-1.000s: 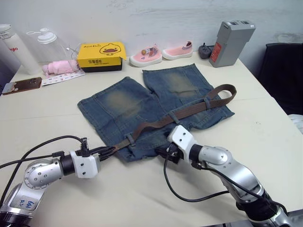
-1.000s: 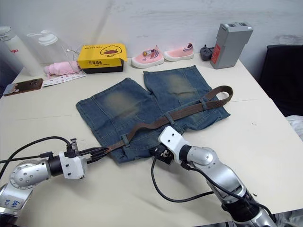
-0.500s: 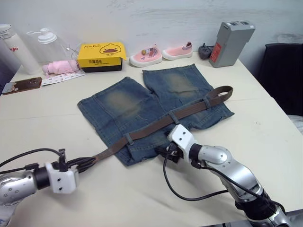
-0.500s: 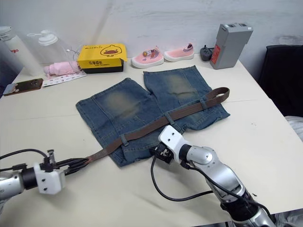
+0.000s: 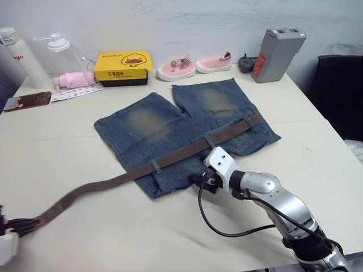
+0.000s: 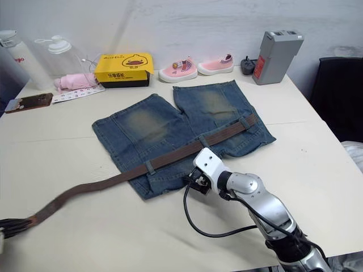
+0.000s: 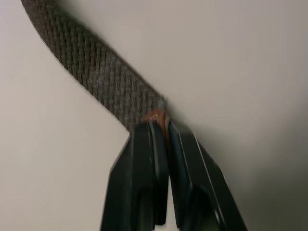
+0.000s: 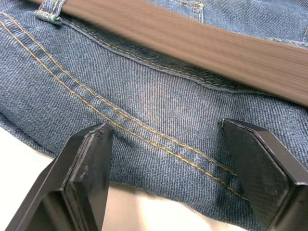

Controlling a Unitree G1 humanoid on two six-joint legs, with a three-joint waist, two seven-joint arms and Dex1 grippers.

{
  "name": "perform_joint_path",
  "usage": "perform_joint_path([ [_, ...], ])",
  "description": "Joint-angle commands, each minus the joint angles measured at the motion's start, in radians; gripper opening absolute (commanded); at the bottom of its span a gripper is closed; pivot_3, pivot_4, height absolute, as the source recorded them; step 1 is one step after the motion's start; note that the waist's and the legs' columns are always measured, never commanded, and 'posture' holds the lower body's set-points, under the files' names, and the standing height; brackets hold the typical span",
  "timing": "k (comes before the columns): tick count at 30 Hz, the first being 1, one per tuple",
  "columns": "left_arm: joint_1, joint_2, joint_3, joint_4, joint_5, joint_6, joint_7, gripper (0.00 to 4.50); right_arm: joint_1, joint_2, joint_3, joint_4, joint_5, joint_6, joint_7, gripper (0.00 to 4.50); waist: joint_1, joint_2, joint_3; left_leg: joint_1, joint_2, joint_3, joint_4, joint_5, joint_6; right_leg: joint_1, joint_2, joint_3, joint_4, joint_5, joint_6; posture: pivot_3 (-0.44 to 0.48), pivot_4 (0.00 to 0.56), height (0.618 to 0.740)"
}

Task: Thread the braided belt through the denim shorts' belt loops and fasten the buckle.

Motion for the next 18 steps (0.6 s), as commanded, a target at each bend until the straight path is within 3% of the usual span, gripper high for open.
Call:
perform_joint_path([
  [1,-0.004,0.064,-0.057,0.183,0.165,-0.017,0.091,0.05,-0.006,-0.002,-0.018,0.011,-0.013,0.017,-0.003,3.88,-0.001,0.0,0.0,0.0,0.0,0.0,0.0,0.0,0.0,0.0,0.0,0.0,0.0,0.0,0.0,0.0,0.15,0.636],
  [5,-0.062,0.076,-0.122,0.179,0.193,-0.034,0.149,0.05,-0.004,0.008,-0.008,0.015,-0.014,0.012,-0.004,3.88,0.001,0.001,0.0,0.001,0.0,0.0,0.0,0.0,0.0,0.0,0.001,-0.001,0.002,0.0,0.001,0.0,0.15,0.636],
  [7,-0.107,0.056,-0.148,0.127,0.11,-0.038,0.126,0.05,-0.004,0.014,-0.007,0.017,-0.013,0.014,-0.004,3.88,0.003,0.002,0.001,0.002,-0.001,0.0,0.0,0.0,0.0,0.0,0.001,-0.002,0.004,0.0,0.001,0.0,0.15,0.636],
  [8,-0.116,0.049,-0.168,0.069,0.023,-0.024,0.097,0.9,-0.006,0.017,-0.008,0.018,-0.013,0.015,-0.004,3.88,0.004,0.003,0.001,0.002,-0.001,0.0,0.0,0.0,0.0,0.0,0.001,-0.002,0.005,-0.001,0.002,0.0,0.15,0.636],
  [15,-0.068,0.049,-0.193,-0.37,-0.292,0.138,0.012,4.0,-0.017,0.024,-0.002,0.039,-0.02,0.01,0.0,3.88,0.003,-0.004,-0.001,0.001,-0.001,-0.003,0.002,0.0,0.0,0.0,0.001,-0.001,0.007,-0.001,0.001,0.0,0.15,0.636],
  [18,-0.023,0.046,-0.161,-0.612,-0.371,0.272,-0.013,4.0,-0.025,0.026,-0.004,0.046,-0.022,0.011,0.003,3.88,-0.002,-0.004,-0.001,0.001,0.0,-0.003,0.002,0.0,-0.001,0.0,0.001,0.0,0.007,-0.001,0.001,0.0,0.15,0.636],
])
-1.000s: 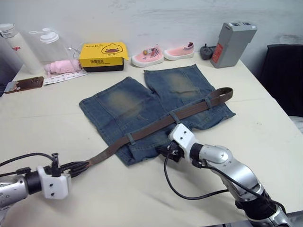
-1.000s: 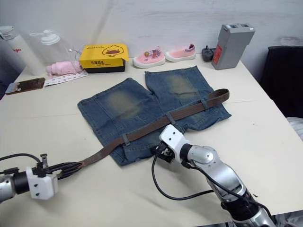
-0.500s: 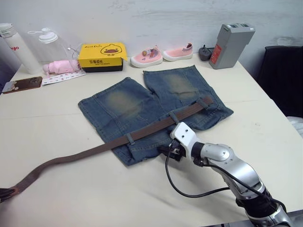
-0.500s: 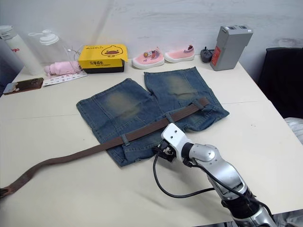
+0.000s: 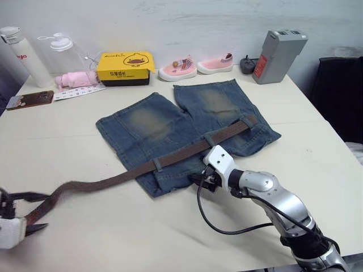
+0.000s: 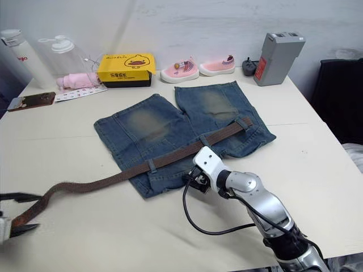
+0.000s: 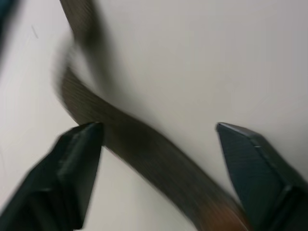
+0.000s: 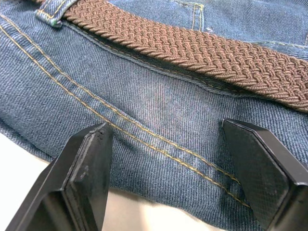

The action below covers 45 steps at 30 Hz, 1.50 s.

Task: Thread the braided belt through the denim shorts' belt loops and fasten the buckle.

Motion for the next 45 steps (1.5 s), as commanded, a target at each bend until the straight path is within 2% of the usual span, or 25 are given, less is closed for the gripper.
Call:
perform_joint_path([
  [1,0.041,-0.001,0.046,-0.27,-0.109,0.161,-0.027,4.0,-0.009,0.002,-0.005,0.015,-0.017,0.013,-0.004,3.88,-0.002,0.0,0.0,0.0,0.0,0.0,0.0,0.0,0.0,0.0,0.0,0.0,0.0,0.0,0.0,0.0,0.15,0.636],
  [4,0.037,-0.025,0.037,-0.533,-0.186,0.362,-0.018,4.0,-0.014,0.003,-0.029,-0.003,-0.004,0.012,-0.001,3.88,-0.002,0.001,0.0,0.0,0.001,0.0,0.0,0.0,0.0,0.0,0.0,0.001,-0.001,0.0,0.0,0.0,0.15,0.636],
  [7,-0.009,-0.065,-0.005,-0.703,-0.225,0.539,-0.018,4.0,-0.018,0.001,-0.102,-0.042,0.054,0.029,0.019,3.88,0.0,0.001,0.003,0.0,0.001,0.001,0.0,0.0,0.0,0.0,0.0,0.001,-0.001,0.0,0.0,0.0,0.15,0.636],
  [9,-0.1,-0.116,-0.087,-0.795,-0.23,0.661,-0.009,4.0,-0.02,-0.031,-0.175,-0.096,0.125,0.053,0.066,3.88,0.003,0.003,0.005,0.0,0.001,0.001,0.0,0.0,0.0,0.001,0.0,0.001,-0.002,0.0,0.0,0.0,0.15,0.636],
  [10,-0.166,-0.157,-0.134,-0.829,-0.238,0.728,0.0,4.0,-0.022,-0.053,-0.209,-0.118,0.155,0.064,0.092,3.88,0.006,0.007,0.008,0.0,0.0,0.001,0.001,0.0,0.0,0.002,0.0,0.001,-0.003,0.0,0.0,0.0,0.15,0.636],
  [11,-0.224,-0.194,-0.17,-0.851,-0.246,0.793,0.006,4.0,-0.025,-0.072,-0.235,-0.132,0.182,0.074,0.111,3.88,0.01,0.012,0.011,0.0,-0.001,0.001,0.0,0.0,0.0,0.003,0.0,0.0,-0.005,0.001,0.001,0.0,0.15,0.636],
  [13,-0.347,-0.284,-0.256,-0.863,-0.213,0.897,0.0,4.0,-0.04,-0.113,-0.303,-0.153,0.253,0.102,0.157,3.88,0.012,0.014,0.012,0.0,-0.003,0.001,-0.001,0.001,0.002,0.003,0.0,-0.001,-0.008,0.002,0.003,0.0,0.15,0.636],
  [18,-0.519,-0.485,-0.412,-0.782,-0.054,0.956,-0.042,4.0,-0.064,-0.233,-0.417,-0.147,0.375,0.117,0.28,3.88,0.002,0.013,0.012,0.001,0.0,0.002,-0.002,0.004,-0.003,0.004,0.0,-0.001,-0.012,0.003,0.004,0.0,0.15,0.636],
  [21,-0.582,-0.562,-0.467,-0.704,0.064,0.929,-0.049,4.0,-0.048,-0.34,-0.403,-0.079,0.289,-0.021,0.357,3.88,0.001,0.013,0.012,0.001,0.001,0.003,-0.003,0.004,-0.004,0.005,0.0,-0.001,-0.015,0.003,0.004,0.0,0.15,0.636],
  [24,-0.63,-0.627,-0.48,-0.647,0.111,0.943,-0.041,4.0,-0.028,-0.483,-0.288,0.116,0.015,-0.351,0.39,3.88,0.003,0.012,0.013,0.002,0.001,0.004,-0.003,0.004,-0.004,0.006,-0.001,-0.001,-0.017,0.004,0.005,0.0,0.15,0.636],
  [28,-0.667,-0.668,-0.498,-0.583,0.188,0.917,-0.048,4.0,-0.146,-0.516,-0.12,0.499,-0.328,-0.774,0.272,3.88,0.003,0.013,0.013,0.004,-0.001,0.007,-0.001,0.004,-0.003,0.011,-0.001,-0.005,-0.018,0.006,0.008,0.0,0.15,0.636],
  [31,-0.672,-0.673,-0.49,-0.566,0.209,0.894,-0.054,3.2,-0.21,-0.498,-0.068,0.667,-0.422,-0.93,0.251,3.88,0.003,0.015,0.013,0.003,-0.001,0.01,0.0,0.005,-0.002,0.009,-0.003,-0.002,-0.016,0.006,0.008,0.0,0.15,0.636],
  [36,-0.649,-0.61,-0.431,-0.508,0.236,0.826,-0.06,0.91,-0.27,-0.469,-0.022,0.82,-0.503,-1.046,0.25,3.88,0.003,0.01,0.011,0.002,-0.001,0.009,0.003,0.005,-0.002,0.008,-0.001,0.0,-0.013,0.006,0.008,0.0,0.15,0.636],
  [37,-0.646,-0.589,-0.416,-0.484,0.238,0.798,-0.064,0.43,-0.273,-0.465,-0.023,0.834,-0.506,-1.051,0.256,3.62,0.003,0.008,0.01,0.002,-0.001,0.009,0.004,0.004,-0.002,0.007,-0.001,0.0,-0.011,0.006,0.008,0.0,0.15,0.636],
  [38,-0.649,-0.557,-0.393,-0.438,0.239,0.762,-0.068,0.21,-0.275,-0.459,-0.028,0.839,-0.498,-1.046,0.27,3.31,0.003,0.008,0.009,0.002,-0.001,0.009,0.005,0.004,-0.003,0.005,-0.001,0.0,-0.009,0.005,0.006,0.0,0.15,0.636],
  [39,-0.655,-0.527,-0.374,-0.389,0.244,0.724,-0.071,0.21,-0.272,-0.454,-0.034,0.836,-0.479,-1.031,0.292,3.04,0.003,0.007,0.009,0.001,-0.001,0.009,0.005,0.004,-0.003,0.004,-0.001,0.0,-0.008,0.005,0.006,0.0,0.15,0.636],
  [42,-0.695,-0.447,-0.347,-0.228,0.277,0.595,-0.069,0.21,-0.252,-0.438,-0.047,0.793,-0.422,-0.966,0.368,1.66,0.002,0.006,0.008,0.0,0.0,0.009,0.006,0.002,-0.002,0.0,-0.001,0.001,-0.002,0.003,0.003,0.0,0.15,0.636],
  [43,-0.719,-0.423,-0.341,-0.159,0.28,0.546,-0.073,0.21,-0.232,-0.428,-0.051,0.737,-0.38,-0.905,0.413,1.23,0.002,0.006,0.008,0.0,0.001,0.009,0.006,0.001,-0.001,0.0,-0.001,0.002,-0.001,0.003,0.003,0.0,0.15,0.636],
  [44,-0.737,-0.409,-0.339,-0.108,0.281,0.508,-0.077,0.21,-0.216,-0.42,-0.055,0.695,-0.352,-0.86,0.446,0.61,0.002,0.007,0.007,0.0,0.001,0.008,0.006,0.001,0.0,0.0,-0.001,0.001,0.0,0.002,0.002,0.0,0.15,0.636],
  [45,-0.757,-0.398,-0.339,-0.06,0.279,0.472,-0.081,0.21,-0.201,-0.409,-0.06,0.643,-0.322,-0.802,0.473,0.26,0.001,0.008,0.006,-0.001,0.001,0.006,0.006,0.0,0.0,0.0,0.0,0.001,0.0,0.002,0.001,0.0,0.15,0.636],
])
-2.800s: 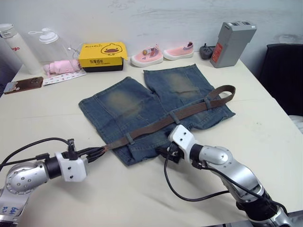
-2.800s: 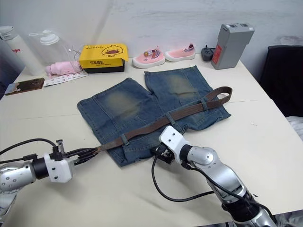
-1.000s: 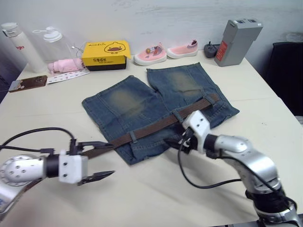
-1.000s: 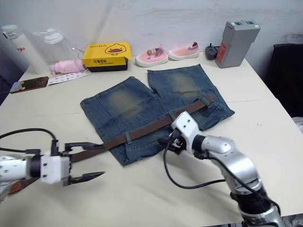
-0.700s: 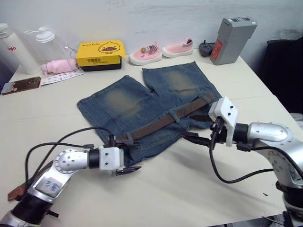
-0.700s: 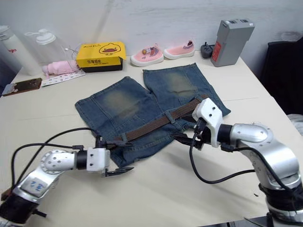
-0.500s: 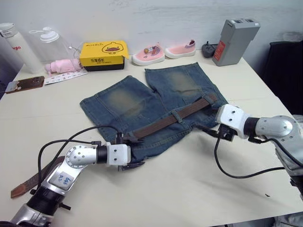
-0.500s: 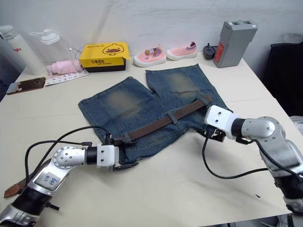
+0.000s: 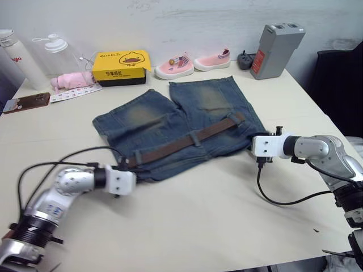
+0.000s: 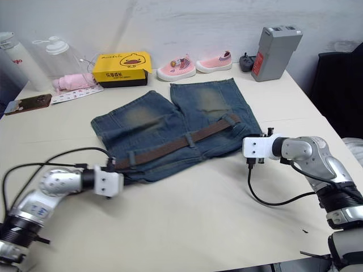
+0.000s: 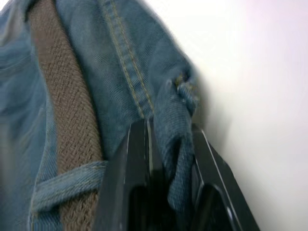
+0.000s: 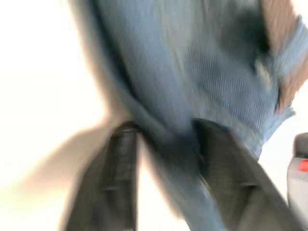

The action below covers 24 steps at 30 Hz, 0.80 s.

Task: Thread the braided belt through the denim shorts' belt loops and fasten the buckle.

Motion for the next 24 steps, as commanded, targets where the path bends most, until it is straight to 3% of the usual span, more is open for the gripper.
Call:
perform_joint_path([
  [1,-0.041,0.052,0.037,0.202,0.043,-0.113,-0.02,0.21,0.063,0.029,0.001,-0.143,0.088,0.199,0.122,0.04,-0.002,0.001,-0.001,0.0,0.0,-0.001,0.0,0.0,0.0,0.0,0.0,0.0,0.0,0.0,0.0,0.0,0.15,0.636],
  [6,-0.115,0.047,0.042,0.326,0.001,-0.188,-0.066,0.21,0.113,0.122,-0.002,-0.443,0.205,0.489,0.151,0.04,-0.008,0.0,-0.002,0.0,0.002,-0.003,-0.002,-0.001,-0.002,-0.001,0.001,-0.001,0.001,-0.001,-0.002,0.0,0.15,0.636],
  [13,-0.177,0.067,0.015,0.508,0.11,-0.328,-0.049,0.21,0.183,0.17,0.003,-0.662,0.238,0.701,0.129,0.04,-0.003,-0.001,-0.003,0.001,0.001,-0.003,-0.004,0.0,-0.005,-0.001,0.001,-0.002,-0.001,-0.001,-0.002,0.0,0.15,0.636],
  [18,-0.203,0.084,0.009,0.598,0.128,-0.401,-0.062,0.21,0.183,0.149,0.002,-0.614,0.15,0.691,0.052,0.04,-0.004,-0.001,-0.003,0.001,0.001,-0.002,-0.004,0.0,-0.005,-0.001,0.0,-0.002,-0.001,-0.001,-0.002,0.0,0.15,0.636],
  [24,-0.224,0.105,-0.004,0.653,0.147,-0.467,-0.077,0.21,0.194,0.081,-0.021,-0.557,0.139,0.629,0.067,0.04,-0.002,-0.003,-0.004,0.002,0.001,-0.002,-0.004,0.0,-0.005,-0.001,0.0,-0.002,-0.001,-0.001,-0.001,0.0,0.15,0.636],
])
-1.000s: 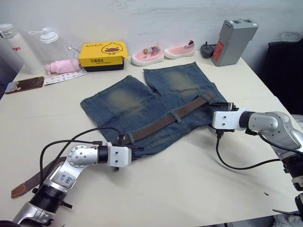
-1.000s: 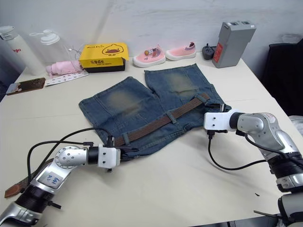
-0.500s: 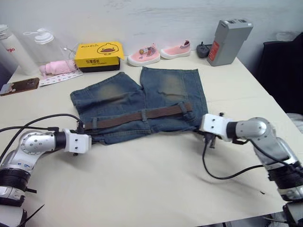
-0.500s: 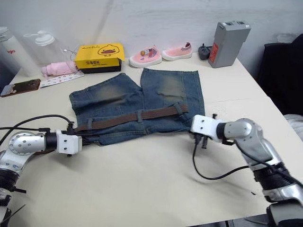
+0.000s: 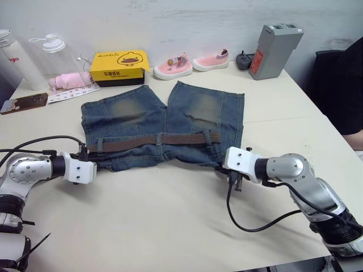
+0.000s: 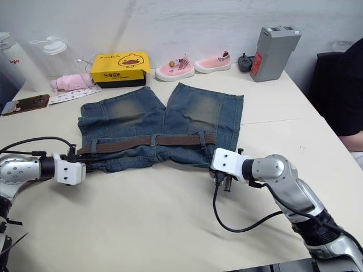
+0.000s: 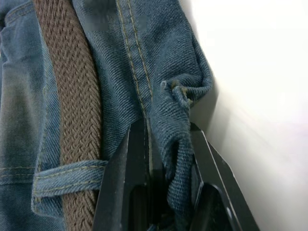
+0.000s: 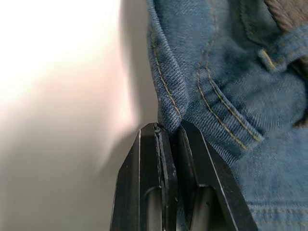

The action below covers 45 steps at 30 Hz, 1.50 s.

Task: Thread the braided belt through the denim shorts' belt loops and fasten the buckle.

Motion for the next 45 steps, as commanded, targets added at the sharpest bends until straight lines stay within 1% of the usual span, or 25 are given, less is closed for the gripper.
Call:
perform_joint_path([
  [1,0.0,0.038,-0.019,0.063,0.04,-0.017,-0.026,0.21,0.025,-0.05,-0.03,0.03,-0.014,-0.022,0.012,0.04,0.001,0.0,0.0,0.0,0.0,0.0,0.0,0.0,0.0,0.0,0.0,0.0,0.0,0.0,0.0,0.0,0.15,0.636],
  [3,-0.002,0.034,-0.02,0.07,0.029,-0.024,-0.034,0.21,0.035,-0.072,-0.037,0.038,-0.017,-0.037,0.014,0.04,0.001,0.0,0.0,0.0,0.0,0.0,0.0,0.0,0.0,0.0,0.0,0.0,0.0,0.0,0.0,0.0,0.15,0.636],
  [5,0.015,0.022,-0.02,0.049,-0.007,-0.024,-0.053,0.21,0.043,-0.085,-0.044,0.036,-0.01,-0.045,0.017,0.04,0.001,0.0,0.0,0.0,0.0,0.0,0.0,0.0,0.0,0.0,0.0,0.0,0.0,0.0,0.0,0.0,0.15,0.636],
  [12,0.072,0.007,-0.019,-0.009,-0.072,-0.039,-0.067,0.21,0.056,-0.08,-0.051,0.009,0.019,-0.027,0.016,0.04,0.003,0.0,0.0,-0.001,-0.002,0.0,0.001,0.0,0.001,0.001,-0.001,0.0,0.0,0.0,0.0,0.0,0.15,0.636],
  [15,0.092,0.01,0.0,-0.05,-0.149,-0.004,-0.095,0.21,0.051,-0.071,-0.072,0.003,0.045,-0.002,0.013,0.04,0.003,0.0,0.0,-0.001,-0.002,0.0,0.002,0.0,0.001,0.001,-0.001,0.0,0.0,0.0,0.0,0.0,0.15,0.636],
  [16,0.104,0.017,0.024,-0.112,-0.209,0.062,-0.105,0.21,0.028,-0.062,-0.116,-0.004,0.111,0.041,0.035,0.04,0.003,0.0,0.0,-0.001,-0.002,0.0,0.002,0.0,0.001,0.001,-0.001,0.0,0.0,0.0,0.0,0.0,0.15,0.636],
  [17,0.112,0.023,0.041,-0.155,-0.249,0.109,-0.111,1.49,0.011,-0.056,-0.147,-0.009,0.159,0.072,0.052,1.42,0.003,0.0,0.0,-0.001,-0.002,0.0,0.002,0.0,0.001,0.001,-0.001,0.0,0.0,0.0,0.0,0.0,0.15,0.636],
  [18,0.179,0.05,0.075,-0.267,-0.346,0.215,-0.127,2.03,-0.024,-0.037,-0.186,-0.009,0.229,0.123,0.069,2.04,0.003,0.0,0.0,-0.001,-0.002,0.0,0.002,0.0,0.001,0.001,-0.001,0.0,0.0,0.0,0.0,0.0,0.15,0.636],
  [19,0.231,0.072,0.098,-0.35,-0.419,0.285,-0.14,2.37,-0.047,-0.022,-0.211,-0.01,0.277,0.158,0.077,2.39,0.002,0.001,0.0,-0.001,-0.002,0.0,0.002,0.0,0.001,0.001,-0.001,0.0,0.0,0.0,0.0,0.0,0.15,0.636],
  [21,0.323,0.099,0.149,-0.486,-0.512,0.404,-0.173,3.22,-0.076,0.003,-0.241,-0.009,0.331,0.211,0.066,3.3,-0.011,0.001,0.002,-0.004,-0.001,-0.001,0.002,0.0,0.0,-0.001,-0.001,0.001,-0.002,0.0,0.0,0.0,0.15,0.636],
  [22,0.349,0.104,0.17,-0.529,-0.528,0.442,-0.172,3.61,-0.083,0.007,-0.247,-0.008,0.34,0.222,0.061,3.71,-0.013,0.002,0.002,-0.004,0.0,-0.001,0.002,0.0,0.0,-0.001,-0.001,0.002,-0.002,0.0,0.0,0.0,0.15,0.636],
  [23,0.372,0.108,0.191,-0.568,-0.54,0.48,-0.169,4.13,-0.089,0.006,-0.25,-0.007,0.347,0.231,0.059,4.3,-0.014,0.002,0.002,-0.003,0.0,-0.002,0.001,0.0,0.0,-0.001,-0.001,0.001,-0.002,0.0,0.0,0.0,0.15,0.636],
  [24,0.397,0.113,0.215,-0.608,-0.556,0.526,-0.169,4.33,-0.095,0.003,-0.252,-0.009,0.356,0.24,0.06,4.47,-0.01,0.002,0.002,-0.003,0.0,-0.002,0.0,0.0,0.0,-0.001,-0.001,0.001,-0.002,0.0,0.0,0.0,0.15,0.636],
  [25,0.418,0.118,0.238,-0.642,-0.568,0.568,-0.17,4.48,-0.101,0.002,-0.259,-0.01,0.369,0.251,0.06,4.5,-0.007,0.002,0.002,-0.002,0.0,-0.002,0.0,0.0,-0.001,0.0,-0.001,0.0,-0.002,0.0,0.0,0.0,0.15,0.636],
  [29,0.486,0.133,0.325,-0.766,-0.627,0.773,-0.166,4.48,-0.133,0.018,-0.277,0.007,0.407,0.287,0.032,4.5,-0.001,0.005,0.004,-0.003,0.0,-0.001,0.0,0.0,0.0,0.001,-0.001,0.001,-0.005,0.0,0.0,0.0,0.15,0.636],
  [32,0.551,0.142,0.41,-0.856,-0.739,1.014,-0.172,4.48,-0.202,0.097,-0.278,0.079,0.406,0.365,-0.082,4.5,-0.002,0.005,0.005,-0.003,0.0,-0.001,0.0,0.0,0.0,0.001,-0.001,0.001,-0.007,0.001,0.001,0.0,0.15,0.636],
  [35,0.567,0.112,0.479,-0.854,-0.765,1.155,-0.125,4.48,-0.268,0.166,-0.281,0.173,0.428,0.47,-0.148,4.5,-0.005,0.005,0.005,-0.002,0.0,-0.001,-0.002,0.001,-0.001,0.001,-0.001,0.001,-0.007,0.001,0.001,0.0,0.15,0.636],
  [37,0.575,0.076,0.519,-0.835,-0.758,1.191,-0.094,4.48,-0.334,0.219,-0.318,0.279,0.455,0.572,-0.203,4.5,-0.005,0.007,0.006,-0.002,0.001,-0.001,-0.003,0.001,-0.002,0.0,-0.001,0.001,-0.007,0.001,0.001,0.0,0.15,0.636],
  [39,0.596,0.043,0.547,-0.84,-0.736,1.198,-0.082,4.48,-0.391,0.232,-0.328,0.38,0.457,0.63,-0.22,4.5,-0.006,0.008,0.007,-0.001,0.0,-0.001,-0.004,0.002,-0.002,0.0,-0.001,0.002,-0.007,0.001,0.001,0.0,0.15,0.636],
  [43,0.631,-0.017,0.577,-0.882,-0.714,1.227,-0.051,4.48,-0.492,0.245,-0.346,0.545,0.498,0.716,-0.196,4.5,-0.01,0.009,0.007,-0.001,0.0,-0.001,-0.004,0.001,-0.002,0.001,-0.001,0.002,-0.007,0.001,0.0,0.0,0.15,0.636],
  [45,0.64,-0.039,0.586,-0.886,-0.702,1.229,-0.043,4.48,-0.522,0.244,-0.317,0.599,0.498,0.726,-0.165,4.5,-0.01,0.008,0.006,-0.001,0.0,-0.001,-0.004,0.001,-0.002,0.001,-0.001,0.001,-0.007,0.001,0.0,0.0,0.15,0.636],
])
